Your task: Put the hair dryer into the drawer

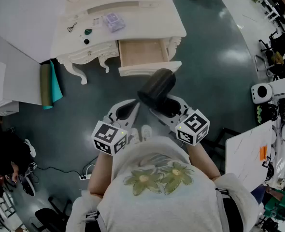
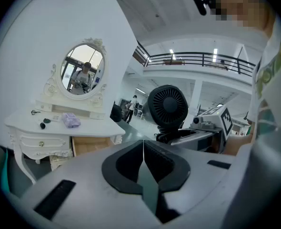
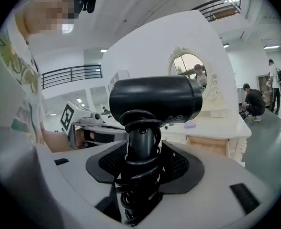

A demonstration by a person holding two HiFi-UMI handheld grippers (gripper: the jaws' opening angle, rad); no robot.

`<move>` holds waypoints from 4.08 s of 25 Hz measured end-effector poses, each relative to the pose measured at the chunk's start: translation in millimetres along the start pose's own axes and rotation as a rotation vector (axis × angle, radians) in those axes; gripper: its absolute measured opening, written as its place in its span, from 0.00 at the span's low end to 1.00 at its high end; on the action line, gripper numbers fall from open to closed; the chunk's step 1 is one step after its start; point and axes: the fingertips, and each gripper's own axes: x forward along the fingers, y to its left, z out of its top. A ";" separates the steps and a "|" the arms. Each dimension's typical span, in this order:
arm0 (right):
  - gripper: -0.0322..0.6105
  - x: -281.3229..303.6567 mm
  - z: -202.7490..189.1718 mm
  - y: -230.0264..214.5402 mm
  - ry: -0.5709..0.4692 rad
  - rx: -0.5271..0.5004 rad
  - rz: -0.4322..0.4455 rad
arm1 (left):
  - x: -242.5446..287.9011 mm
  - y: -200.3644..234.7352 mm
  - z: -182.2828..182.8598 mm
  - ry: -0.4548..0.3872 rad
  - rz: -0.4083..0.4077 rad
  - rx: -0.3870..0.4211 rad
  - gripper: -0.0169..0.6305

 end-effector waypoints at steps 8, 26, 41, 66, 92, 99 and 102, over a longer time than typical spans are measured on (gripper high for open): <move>0.38 -8.4 -1.5 -0.7 -0.002 -0.005 0.003 | 3.3 -10.3 -0.9 0.001 -0.003 0.001 0.04; 0.39 -26.5 -1.9 -44.8 -0.024 0.050 0.076 | 42.3 -7.9 2.9 -0.012 0.085 0.002 0.04; 0.39 11.1 9.3 -81.1 -0.007 0.047 0.080 | 69.2 41.0 15.6 0.019 0.077 0.000 0.04; 0.39 162.7 78.2 -158.6 0.034 0.048 -0.050 | 109.2 217.2 65.0 0.116 -0.064 0.008 0.04; 0.39 185.9 122.3 -219.6 0.141 -0.126 -0.041 | 151.3 246.1 128.9 0.117 -0.048 0.158 0.04; 0.38 196.9 114.1 -233.5 0.139 -0.179 -0.013 | 160.4 241.6 119.8 0.092 -0.019 0.110 0.04; 0.39 203.6 106.1 -237.3 0.127 -0.172 0.009 | 162.1 250.7 117.9 0.080 0.003 0.079 0.04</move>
